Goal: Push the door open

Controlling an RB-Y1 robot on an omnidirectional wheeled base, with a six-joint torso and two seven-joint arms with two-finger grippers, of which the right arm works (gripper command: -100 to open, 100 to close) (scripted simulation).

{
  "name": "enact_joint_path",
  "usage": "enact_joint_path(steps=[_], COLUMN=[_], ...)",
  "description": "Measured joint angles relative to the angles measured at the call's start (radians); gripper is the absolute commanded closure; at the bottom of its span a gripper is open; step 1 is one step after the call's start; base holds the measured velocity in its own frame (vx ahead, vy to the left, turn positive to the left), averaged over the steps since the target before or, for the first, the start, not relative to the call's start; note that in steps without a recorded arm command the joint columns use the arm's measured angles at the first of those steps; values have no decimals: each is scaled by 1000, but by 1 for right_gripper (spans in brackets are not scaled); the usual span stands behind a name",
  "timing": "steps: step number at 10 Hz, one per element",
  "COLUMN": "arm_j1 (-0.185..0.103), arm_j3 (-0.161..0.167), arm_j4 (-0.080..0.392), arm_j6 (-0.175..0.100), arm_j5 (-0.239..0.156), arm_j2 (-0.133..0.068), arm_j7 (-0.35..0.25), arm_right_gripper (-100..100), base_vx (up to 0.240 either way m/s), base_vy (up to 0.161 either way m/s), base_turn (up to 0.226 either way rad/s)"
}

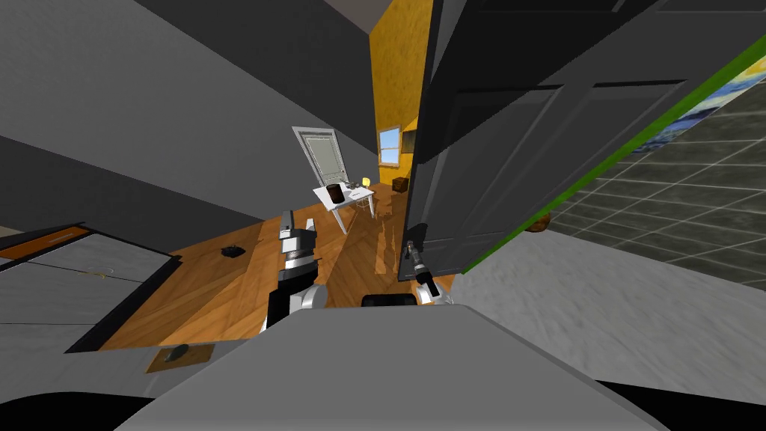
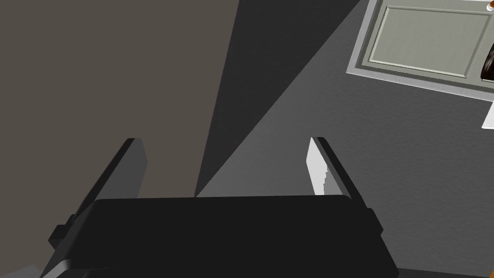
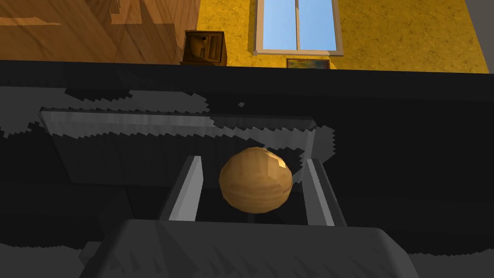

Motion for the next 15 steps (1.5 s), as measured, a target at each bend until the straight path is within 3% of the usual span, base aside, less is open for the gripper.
enact_joint_path(steps=[4, 7, 10, 11, 13, 15], arm_j1=[2, 6, -5, 5, -40, -24], arm_j3=[1, -12, -46, -60, -95, -113], arm_j4=[3, 16, 18, -4, 62, 26], arm_j6=[5, 9, 13, 23, 2, 20], arm_j5=[1, -4, -17, -22, -36, -42], arm_j2=[0, 1, 3, 2, 4, 4], arm_j7=[1, 4, 15, 21, 26, 34], arm_right_gripper=[100, 100, 100, 100, 100, 100], base_vx=[-17, 160, 203, 202, 155, 145], base_vy=[-3, 75, 104, 122, 90, 81], base_turn=[-1, -50, -67, -82, -46, -58])
